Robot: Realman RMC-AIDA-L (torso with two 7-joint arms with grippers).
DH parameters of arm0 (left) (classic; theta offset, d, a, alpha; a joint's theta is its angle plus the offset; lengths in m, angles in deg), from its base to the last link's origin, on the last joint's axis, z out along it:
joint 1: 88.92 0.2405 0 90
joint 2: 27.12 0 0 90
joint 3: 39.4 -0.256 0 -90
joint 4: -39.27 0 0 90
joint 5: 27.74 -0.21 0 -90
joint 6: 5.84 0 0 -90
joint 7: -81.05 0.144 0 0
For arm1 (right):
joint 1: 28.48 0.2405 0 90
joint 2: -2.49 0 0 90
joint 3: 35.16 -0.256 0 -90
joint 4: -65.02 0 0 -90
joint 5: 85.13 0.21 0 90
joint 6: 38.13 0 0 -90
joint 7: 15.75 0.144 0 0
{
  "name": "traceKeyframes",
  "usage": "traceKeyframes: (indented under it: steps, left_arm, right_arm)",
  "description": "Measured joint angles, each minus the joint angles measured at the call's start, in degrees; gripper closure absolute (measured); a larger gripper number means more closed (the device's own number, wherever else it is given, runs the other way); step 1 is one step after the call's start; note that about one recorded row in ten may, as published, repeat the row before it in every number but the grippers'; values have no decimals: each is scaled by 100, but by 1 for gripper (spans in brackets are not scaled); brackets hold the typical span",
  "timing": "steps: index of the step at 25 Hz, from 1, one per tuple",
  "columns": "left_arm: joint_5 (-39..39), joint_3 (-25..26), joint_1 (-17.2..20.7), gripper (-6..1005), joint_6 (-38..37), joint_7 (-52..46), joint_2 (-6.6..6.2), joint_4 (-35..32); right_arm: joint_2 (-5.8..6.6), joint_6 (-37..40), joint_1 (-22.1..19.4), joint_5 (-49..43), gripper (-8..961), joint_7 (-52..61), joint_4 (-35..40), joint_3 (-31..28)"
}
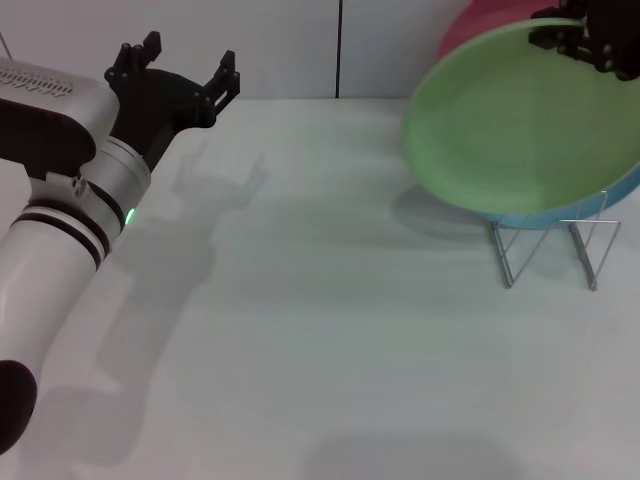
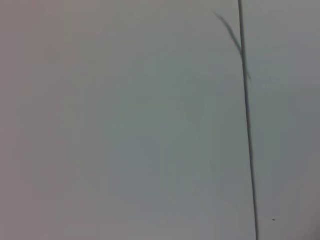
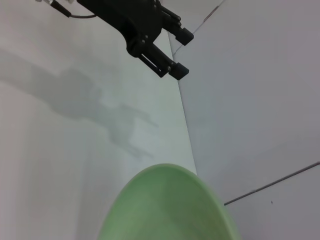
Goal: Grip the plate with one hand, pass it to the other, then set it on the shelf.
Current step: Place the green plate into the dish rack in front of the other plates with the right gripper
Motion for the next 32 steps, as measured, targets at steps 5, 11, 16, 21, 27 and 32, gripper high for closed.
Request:
traceKeyframes:
  steps: [5, 11, 16, 21, 27, 32]
  left_arm:
    - [5, -21, -1, 138, -6, -58, 1, -11]
    - [7, -60, -17, 139, -7, -60, 0, -12]
    - [44, -62, -89, 139, 9, -62, 0, -36]
    - [64, -62, -145, 139, 17, -62, 0, -55]
    - [90, -69, -207, 139, 35, -62, 0, -60]
    - [139, -71, -264, 139, 39, -62, 1, -93]
  right_arm:
    - [0, 68, -17, -24, 875, -33, 9, -27]
    - [-26, 112, -99, -84, 873, -112, 17, -2]
    - [-45, 141, -157, -165, 871, -214, 23, -20]
    - [-54, 139, -216, -229, 870, -367, 23, -26]
    - [-60, 99, -250, -375, 868, -482, -7, -34]
    - [-66, 83, -314, -455, 866, -574, -22, -50]
